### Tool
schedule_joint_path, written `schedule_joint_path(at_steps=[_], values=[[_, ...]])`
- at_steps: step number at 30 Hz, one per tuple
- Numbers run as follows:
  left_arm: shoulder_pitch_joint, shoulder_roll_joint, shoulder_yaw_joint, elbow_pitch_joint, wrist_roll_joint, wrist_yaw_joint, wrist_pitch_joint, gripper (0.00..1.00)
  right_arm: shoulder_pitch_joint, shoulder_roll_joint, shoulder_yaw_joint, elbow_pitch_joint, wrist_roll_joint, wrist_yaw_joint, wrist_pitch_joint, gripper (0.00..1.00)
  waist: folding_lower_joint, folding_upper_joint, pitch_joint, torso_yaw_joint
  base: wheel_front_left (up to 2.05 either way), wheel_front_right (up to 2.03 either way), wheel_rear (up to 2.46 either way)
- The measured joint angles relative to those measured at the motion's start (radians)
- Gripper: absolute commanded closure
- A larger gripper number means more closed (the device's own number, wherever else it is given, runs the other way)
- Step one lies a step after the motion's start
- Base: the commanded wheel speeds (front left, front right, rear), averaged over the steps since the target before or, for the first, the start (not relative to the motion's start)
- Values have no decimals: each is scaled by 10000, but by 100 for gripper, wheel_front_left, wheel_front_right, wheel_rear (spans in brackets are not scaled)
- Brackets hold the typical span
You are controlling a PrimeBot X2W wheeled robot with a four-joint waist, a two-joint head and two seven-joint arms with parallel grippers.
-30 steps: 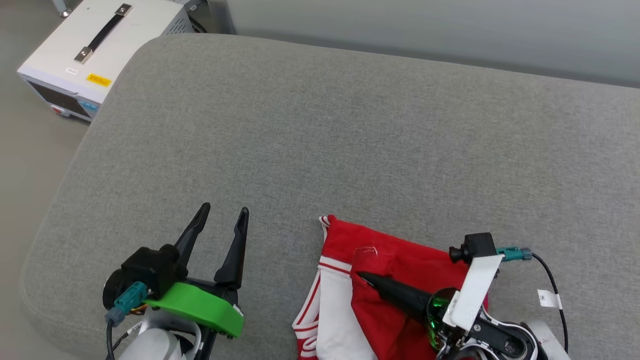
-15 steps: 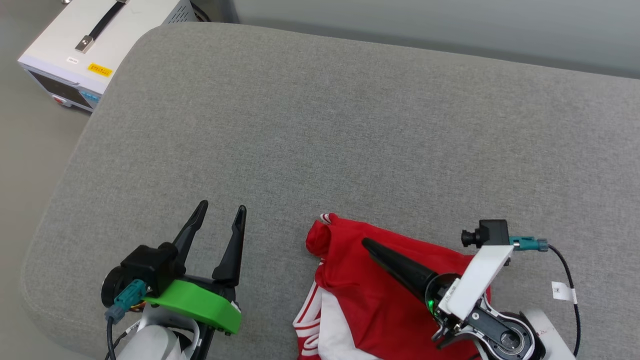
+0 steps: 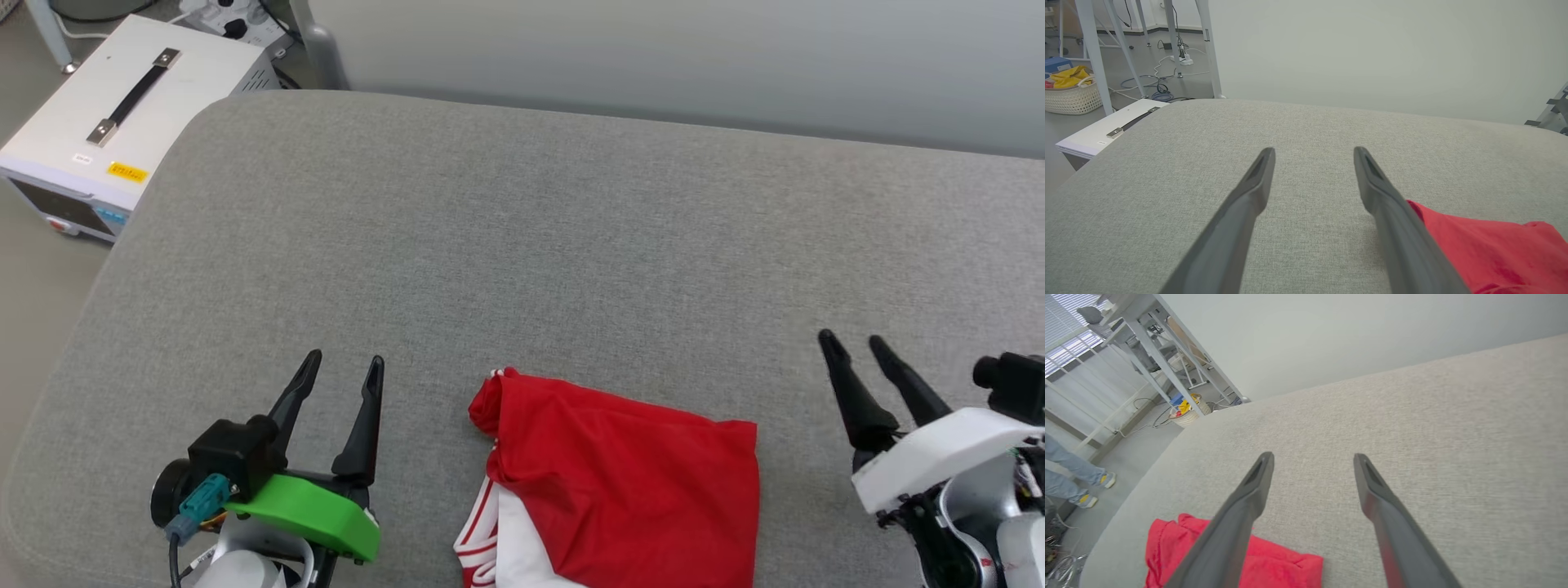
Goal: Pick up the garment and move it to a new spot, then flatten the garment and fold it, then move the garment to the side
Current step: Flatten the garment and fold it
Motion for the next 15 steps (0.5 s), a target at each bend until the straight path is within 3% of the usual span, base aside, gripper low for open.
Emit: schedule_joint_path(at_steps=[6,15], values=[[87,40,77,58,105,163,0,0,635,439,-997,-907,-2255,0,-500,0,0,0,-267,-366,0,0,0],[326,77,153,48,222,339,0,0,1801,621,-658,-2236,-4061,0,-1505,0,0,0,-686,-735,0,0,0]])
